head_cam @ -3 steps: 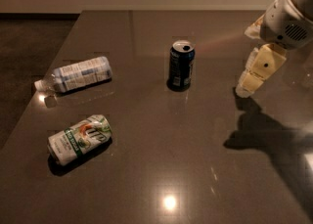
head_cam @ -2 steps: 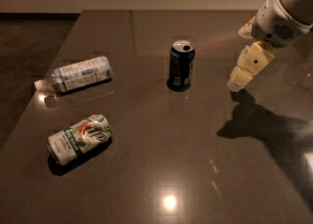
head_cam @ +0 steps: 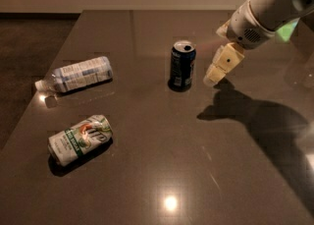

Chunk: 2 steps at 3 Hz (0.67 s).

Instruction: Knock pepsi can over

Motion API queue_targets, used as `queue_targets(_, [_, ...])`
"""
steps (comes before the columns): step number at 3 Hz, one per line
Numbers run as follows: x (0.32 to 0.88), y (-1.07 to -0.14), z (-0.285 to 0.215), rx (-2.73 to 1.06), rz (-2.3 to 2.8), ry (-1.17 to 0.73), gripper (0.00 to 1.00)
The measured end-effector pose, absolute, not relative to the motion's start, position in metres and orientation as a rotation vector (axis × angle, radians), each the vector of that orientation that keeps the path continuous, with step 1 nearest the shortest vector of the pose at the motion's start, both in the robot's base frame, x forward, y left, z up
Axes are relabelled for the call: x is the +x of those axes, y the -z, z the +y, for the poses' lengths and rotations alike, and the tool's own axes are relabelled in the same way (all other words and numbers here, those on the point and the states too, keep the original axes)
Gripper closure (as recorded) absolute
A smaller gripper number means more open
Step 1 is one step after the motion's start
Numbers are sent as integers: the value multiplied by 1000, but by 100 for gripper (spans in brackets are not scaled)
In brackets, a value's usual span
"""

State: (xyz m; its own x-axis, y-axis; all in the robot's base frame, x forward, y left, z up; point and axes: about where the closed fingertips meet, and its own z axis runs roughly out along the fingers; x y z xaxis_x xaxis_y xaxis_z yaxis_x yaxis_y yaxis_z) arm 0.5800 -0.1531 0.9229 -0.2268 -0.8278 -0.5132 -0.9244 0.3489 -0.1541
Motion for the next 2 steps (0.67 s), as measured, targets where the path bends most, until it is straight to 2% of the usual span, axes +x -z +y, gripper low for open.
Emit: queue_targets(2, [616, -905, -121, -1506, 2081, -289, 0])
